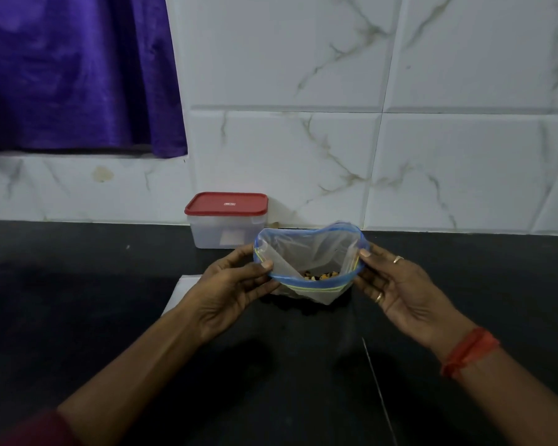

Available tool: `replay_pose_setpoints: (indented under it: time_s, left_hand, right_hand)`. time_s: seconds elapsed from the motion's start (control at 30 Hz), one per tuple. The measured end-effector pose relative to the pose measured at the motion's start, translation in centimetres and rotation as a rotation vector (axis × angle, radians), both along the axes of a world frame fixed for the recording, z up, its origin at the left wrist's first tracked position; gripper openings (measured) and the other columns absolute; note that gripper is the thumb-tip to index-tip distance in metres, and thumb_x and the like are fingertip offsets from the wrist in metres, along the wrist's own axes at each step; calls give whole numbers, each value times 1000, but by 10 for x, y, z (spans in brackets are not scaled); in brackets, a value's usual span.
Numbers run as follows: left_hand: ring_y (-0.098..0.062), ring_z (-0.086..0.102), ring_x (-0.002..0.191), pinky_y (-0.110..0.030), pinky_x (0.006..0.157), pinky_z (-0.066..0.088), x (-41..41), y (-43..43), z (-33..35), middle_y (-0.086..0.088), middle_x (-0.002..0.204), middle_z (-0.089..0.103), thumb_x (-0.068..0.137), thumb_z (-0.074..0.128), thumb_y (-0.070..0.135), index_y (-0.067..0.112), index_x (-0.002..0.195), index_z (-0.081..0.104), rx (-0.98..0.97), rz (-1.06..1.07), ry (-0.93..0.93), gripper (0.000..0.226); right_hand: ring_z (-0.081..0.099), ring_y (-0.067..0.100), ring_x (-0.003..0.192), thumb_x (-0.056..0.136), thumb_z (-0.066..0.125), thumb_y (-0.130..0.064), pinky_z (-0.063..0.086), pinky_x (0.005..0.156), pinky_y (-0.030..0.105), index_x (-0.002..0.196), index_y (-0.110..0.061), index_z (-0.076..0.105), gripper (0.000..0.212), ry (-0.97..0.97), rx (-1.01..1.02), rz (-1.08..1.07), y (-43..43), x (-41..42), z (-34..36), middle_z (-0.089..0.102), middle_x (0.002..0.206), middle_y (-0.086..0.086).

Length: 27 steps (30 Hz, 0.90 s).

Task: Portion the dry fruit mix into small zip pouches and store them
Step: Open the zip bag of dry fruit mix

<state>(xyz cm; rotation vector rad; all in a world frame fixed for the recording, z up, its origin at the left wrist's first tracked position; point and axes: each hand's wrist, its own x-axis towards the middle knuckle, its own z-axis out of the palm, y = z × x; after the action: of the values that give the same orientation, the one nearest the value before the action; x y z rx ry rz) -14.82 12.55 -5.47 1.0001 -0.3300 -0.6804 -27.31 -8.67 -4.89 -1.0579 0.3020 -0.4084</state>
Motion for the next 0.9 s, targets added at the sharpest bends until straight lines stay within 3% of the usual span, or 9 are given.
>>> replay_pose_setpoints:
  time_s: [0.17, 0.3, 0.47, 0.6, 0.73, 0.83, 0.9]
  left_hand:
    - [-24, 76, 85, -29, 68, 62, 0, -2, -1, -17, 100, 75, 72, 65, -6, 2, 113, 65, -116, 61, 113, 42]
    - [-27, 75, 88, -32, 68, 63, 2, -1, 2, -20, 109, 71, 70, 61, -13, 6, 117, 58, -235, 90, 186, 50]
    - [-26, 76, 78, -34, 66, 63, 0, -5, 4, -16, 88, 74, 75, 51, -23, 9, 103, 53, -266, 95, 196, 43]
    - [-22, 75, 70, -32, 63, 63, 0, -7, 7, -12, 77, 73, 87, 35, -26, 12, 93, 52, -281, 105, 213, 43]
    - [-23, 73, 73, -28, 59, 60, -1, -6, 13, -13, 90, 68, 86, 31, -28, 14, 96, 52, -268, 145, 177, 48]
    - [-24, 67, 85, -29, 66, 62, -4, 2, 18, -13, 97, 65, 86, 35, -22, 11, 99, 55, -185, 138, 72, 41]
    - [-25, 70, 83, -34, 70, 63, -4, 6, 22, -12, 94, 66, 92, 44, -13, 7, 100, 57, -47, 150, -48, 25]
  right_hand:
    - [74, 15, 68, 70, 65, 3, 61, 59, 26, 99, -18, 55, 37, -104, 244, -49, -2, 1, 0, 74, 78, 8]
    - [76, 21, 75, 69, 60, 12, 62, 61, 32, 93, -20, 46, 42, -178, 326, -53, -2, 2, 1, 74, 80, 12]
    - [75, 19, 67, 86, 41, 25, 63, 68, 36, 92, -20, 42, 45, -228, 369, -97, 3, 9, -1, 72, 67, 11]
    - [74, 19, 71, 87, 38, 26, 63, 68, 35, 90, -20, 43, 47, -256, 414, -111, 3, 12, -1, 72, 65, 9]
    - [71, 15, 60, 81, 34, 26, 61, 60, 28, 84, -21, 43, 48, -272, 386, -110, 7, 10, 0, 66, 58, 4]
    - [71, 18, 68, 71, 44, 10, 60, 69, 32, 79, -19, 46, 31, -267, 308, -53, 6, 2, 3, 62, 65, 4]
    - [70, 17, 70, 82, 46, 5, 57, 74, 36, 85, -20, 50, 26, -205, 188, -60, 3, -1, 5, 63, 71, 3]
